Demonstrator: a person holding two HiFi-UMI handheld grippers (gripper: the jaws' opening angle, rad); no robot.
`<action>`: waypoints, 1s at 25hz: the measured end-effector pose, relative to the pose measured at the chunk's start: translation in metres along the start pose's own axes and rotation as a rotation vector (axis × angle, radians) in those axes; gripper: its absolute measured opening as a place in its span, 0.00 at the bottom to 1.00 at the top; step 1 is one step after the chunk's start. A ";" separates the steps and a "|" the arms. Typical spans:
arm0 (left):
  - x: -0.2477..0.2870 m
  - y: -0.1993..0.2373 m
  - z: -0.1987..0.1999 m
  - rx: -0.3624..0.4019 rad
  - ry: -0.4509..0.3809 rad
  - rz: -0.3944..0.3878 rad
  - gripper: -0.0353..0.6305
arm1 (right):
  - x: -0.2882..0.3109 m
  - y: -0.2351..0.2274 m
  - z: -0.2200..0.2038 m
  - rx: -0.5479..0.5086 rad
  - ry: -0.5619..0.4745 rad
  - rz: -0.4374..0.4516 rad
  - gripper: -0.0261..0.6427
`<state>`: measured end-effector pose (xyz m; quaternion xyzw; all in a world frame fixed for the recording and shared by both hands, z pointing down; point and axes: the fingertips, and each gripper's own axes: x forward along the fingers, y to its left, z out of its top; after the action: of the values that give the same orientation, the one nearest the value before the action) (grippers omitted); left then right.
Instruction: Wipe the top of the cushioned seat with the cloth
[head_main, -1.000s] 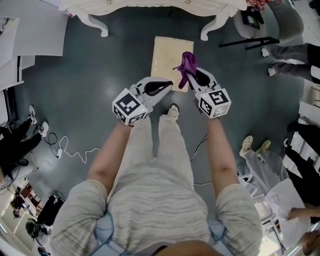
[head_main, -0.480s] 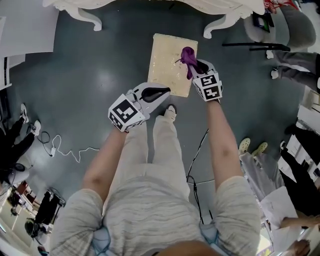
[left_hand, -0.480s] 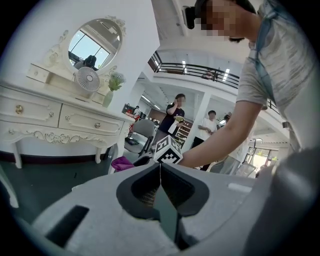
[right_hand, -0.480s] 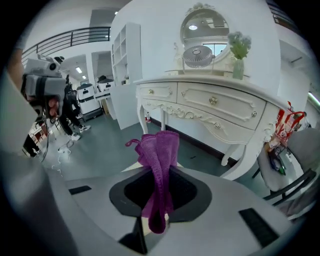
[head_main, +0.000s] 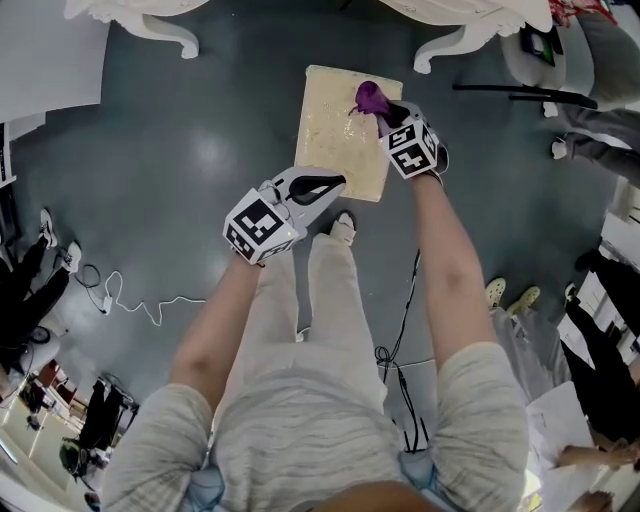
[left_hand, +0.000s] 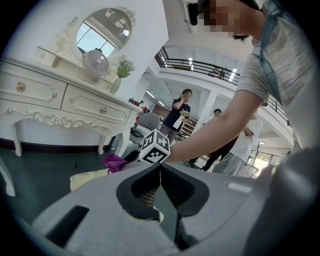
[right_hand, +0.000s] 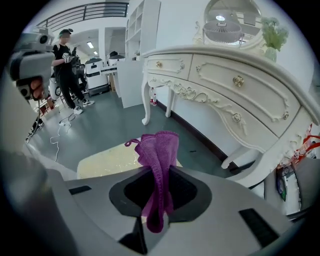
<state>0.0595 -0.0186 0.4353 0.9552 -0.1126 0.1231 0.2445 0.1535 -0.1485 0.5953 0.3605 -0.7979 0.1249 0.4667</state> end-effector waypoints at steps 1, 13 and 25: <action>0.005 0.009 -0.007 -0.014 0.010 0.019 0.08 | 0.006 -0.003 -0.001 -0.003 0.006 0.006 0.14; 0.059 0.085 -0.070 -0.112 0.113 0.092 0.08 | 0.063 -0.040 -0.027 -0.010 0.084 -0.015 0.15; 0.060 0.082 -0.090 -0.162 0.135 0.092 0.08 | 0.087 -0.035 -0.042 -0.069 0.145 -0.009 0.15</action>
<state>0.0773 -0.0536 0.5657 0.9157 -0.1494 0.1885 0.3220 0.1783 -0.1905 0.6851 0.3379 -0.7643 0.1208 0.5358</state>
